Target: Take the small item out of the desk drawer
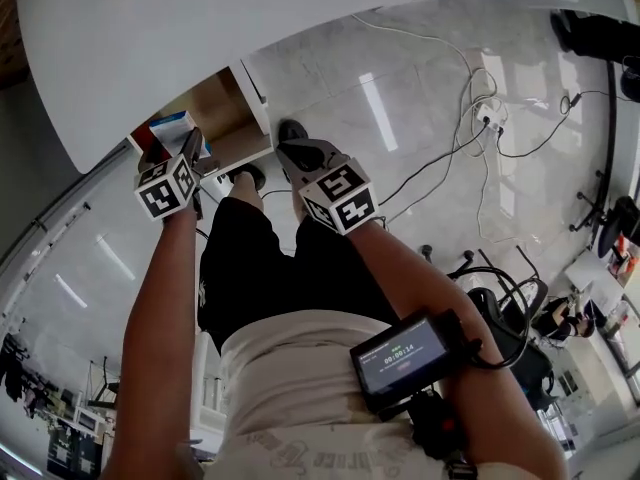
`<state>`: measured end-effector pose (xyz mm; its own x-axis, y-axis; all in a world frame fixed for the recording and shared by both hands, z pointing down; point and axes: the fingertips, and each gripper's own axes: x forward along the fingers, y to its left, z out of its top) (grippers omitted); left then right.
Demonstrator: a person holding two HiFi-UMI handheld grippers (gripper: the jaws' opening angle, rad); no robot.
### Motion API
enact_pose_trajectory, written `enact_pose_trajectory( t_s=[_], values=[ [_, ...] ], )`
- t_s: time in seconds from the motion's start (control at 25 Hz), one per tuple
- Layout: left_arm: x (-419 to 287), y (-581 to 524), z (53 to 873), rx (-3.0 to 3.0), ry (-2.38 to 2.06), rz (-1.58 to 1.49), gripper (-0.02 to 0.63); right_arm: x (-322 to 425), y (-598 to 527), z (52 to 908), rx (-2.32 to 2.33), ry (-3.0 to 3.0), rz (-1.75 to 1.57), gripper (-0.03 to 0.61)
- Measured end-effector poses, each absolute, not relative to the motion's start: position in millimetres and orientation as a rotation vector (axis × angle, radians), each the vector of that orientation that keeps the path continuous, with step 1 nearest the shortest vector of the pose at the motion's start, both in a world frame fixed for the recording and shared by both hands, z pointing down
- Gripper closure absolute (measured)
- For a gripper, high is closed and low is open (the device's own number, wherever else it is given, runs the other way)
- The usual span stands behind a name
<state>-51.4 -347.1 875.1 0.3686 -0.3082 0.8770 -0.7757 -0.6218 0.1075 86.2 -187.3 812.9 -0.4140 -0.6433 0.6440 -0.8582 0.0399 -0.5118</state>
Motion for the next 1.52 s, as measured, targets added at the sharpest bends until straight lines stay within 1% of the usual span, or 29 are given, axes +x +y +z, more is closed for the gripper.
enact_pose_trajectory(
  t_s=[0.52,1.04,1.52],
  values=[
    [-62,-323,811,2.081,-0.984,0.977,0.228,84,-183,789,1.496,-2.096,1.268,0.572],
    [-91,-301,761,2.082,-1.005,0.856,0.229,70,-188,752,1.46,-2.127,1.192,0.572],
    [-98,-286,711,2.122,-1.014,0.747,0.229,58,-190,721,1.399,-2.174,1.122,0.572]
  ],
)
